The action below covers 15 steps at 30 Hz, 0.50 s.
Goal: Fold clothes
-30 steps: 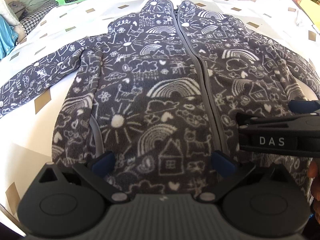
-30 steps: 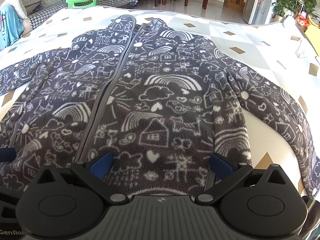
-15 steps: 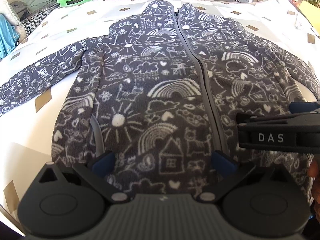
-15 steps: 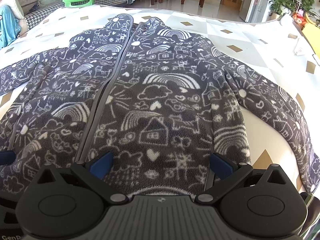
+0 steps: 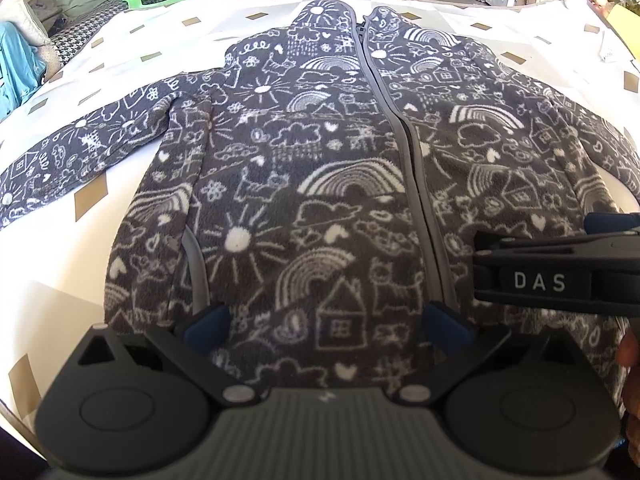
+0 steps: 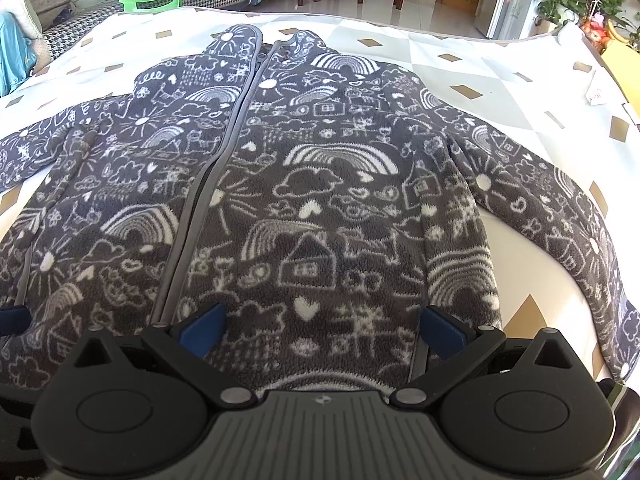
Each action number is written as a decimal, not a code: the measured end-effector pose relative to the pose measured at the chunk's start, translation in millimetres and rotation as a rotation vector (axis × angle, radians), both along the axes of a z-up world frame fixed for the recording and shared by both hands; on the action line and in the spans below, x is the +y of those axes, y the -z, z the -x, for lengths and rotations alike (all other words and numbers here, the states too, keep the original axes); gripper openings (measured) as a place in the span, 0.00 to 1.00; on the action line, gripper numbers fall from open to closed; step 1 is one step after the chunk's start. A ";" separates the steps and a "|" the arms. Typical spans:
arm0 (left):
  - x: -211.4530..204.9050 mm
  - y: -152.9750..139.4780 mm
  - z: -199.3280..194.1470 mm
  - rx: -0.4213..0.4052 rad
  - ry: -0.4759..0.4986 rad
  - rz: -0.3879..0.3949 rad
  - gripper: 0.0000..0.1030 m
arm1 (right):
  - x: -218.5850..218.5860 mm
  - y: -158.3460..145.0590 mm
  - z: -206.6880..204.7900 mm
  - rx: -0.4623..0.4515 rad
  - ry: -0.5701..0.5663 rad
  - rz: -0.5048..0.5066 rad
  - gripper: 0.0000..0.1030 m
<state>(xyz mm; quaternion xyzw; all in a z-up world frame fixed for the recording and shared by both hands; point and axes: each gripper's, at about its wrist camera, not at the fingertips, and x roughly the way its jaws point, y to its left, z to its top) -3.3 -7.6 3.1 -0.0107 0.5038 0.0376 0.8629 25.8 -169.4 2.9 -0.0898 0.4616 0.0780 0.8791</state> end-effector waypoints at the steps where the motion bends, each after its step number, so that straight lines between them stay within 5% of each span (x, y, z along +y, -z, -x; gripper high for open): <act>1: -0.1 -0.1 -0.5 0.000 -0.001 0.001 1.00 | 0.0 0.0 -0.4 0.000 0.001 -0.001 1.00; 15: -3.0 1.3 4.2 -0.004 -0.008 -0.001 1.00 | -1.1 1.7 -0.8 -0.018 -0.008 -0.007 1.00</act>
